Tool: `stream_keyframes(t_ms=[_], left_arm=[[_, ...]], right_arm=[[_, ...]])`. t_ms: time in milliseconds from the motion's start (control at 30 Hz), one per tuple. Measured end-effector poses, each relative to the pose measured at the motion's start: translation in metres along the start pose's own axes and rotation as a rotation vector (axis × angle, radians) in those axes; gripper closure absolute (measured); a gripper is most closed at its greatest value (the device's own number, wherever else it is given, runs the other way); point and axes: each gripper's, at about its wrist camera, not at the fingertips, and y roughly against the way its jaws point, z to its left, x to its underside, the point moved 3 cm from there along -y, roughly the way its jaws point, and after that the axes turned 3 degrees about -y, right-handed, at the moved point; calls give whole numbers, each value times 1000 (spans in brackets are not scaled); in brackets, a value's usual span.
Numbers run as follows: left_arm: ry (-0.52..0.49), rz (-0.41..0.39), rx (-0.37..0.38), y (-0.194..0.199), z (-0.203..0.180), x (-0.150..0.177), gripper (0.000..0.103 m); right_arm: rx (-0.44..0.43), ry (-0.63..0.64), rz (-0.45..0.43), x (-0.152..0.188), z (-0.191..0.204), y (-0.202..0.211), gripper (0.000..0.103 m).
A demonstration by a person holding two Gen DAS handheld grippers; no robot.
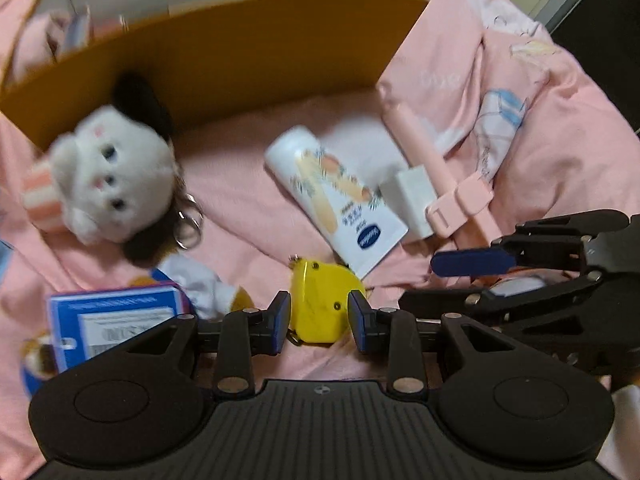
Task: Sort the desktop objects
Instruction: 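Grasp the yellow tape measure with the left tool while the right tool grasps the lotion tube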
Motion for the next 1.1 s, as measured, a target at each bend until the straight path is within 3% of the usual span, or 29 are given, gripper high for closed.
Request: stream_keyframes(t_ms=[300, 733, 800, 967, 1100], left_arm=[[38, 50, 53, -21, 11, 5, 63], [65, 99, 119, -41, 18, 0, 50], [61, 83, 114, -36, 17, 2, 54], [40, 27, 104, -20, 13, 8, 67], [-5, -24, 127, -5, 4, 9, 71]], right_arm=[[-99, -263, 22, -16, -36, -23, 58], [-176, -409, 78, -28, -47, -51, 61], [-165, -407, 70, -28, -46, -48, 73], [-160, -369, -12, -28, -41, -27, 89], [-167, -305, -128, -35, -34, -4, 90]])
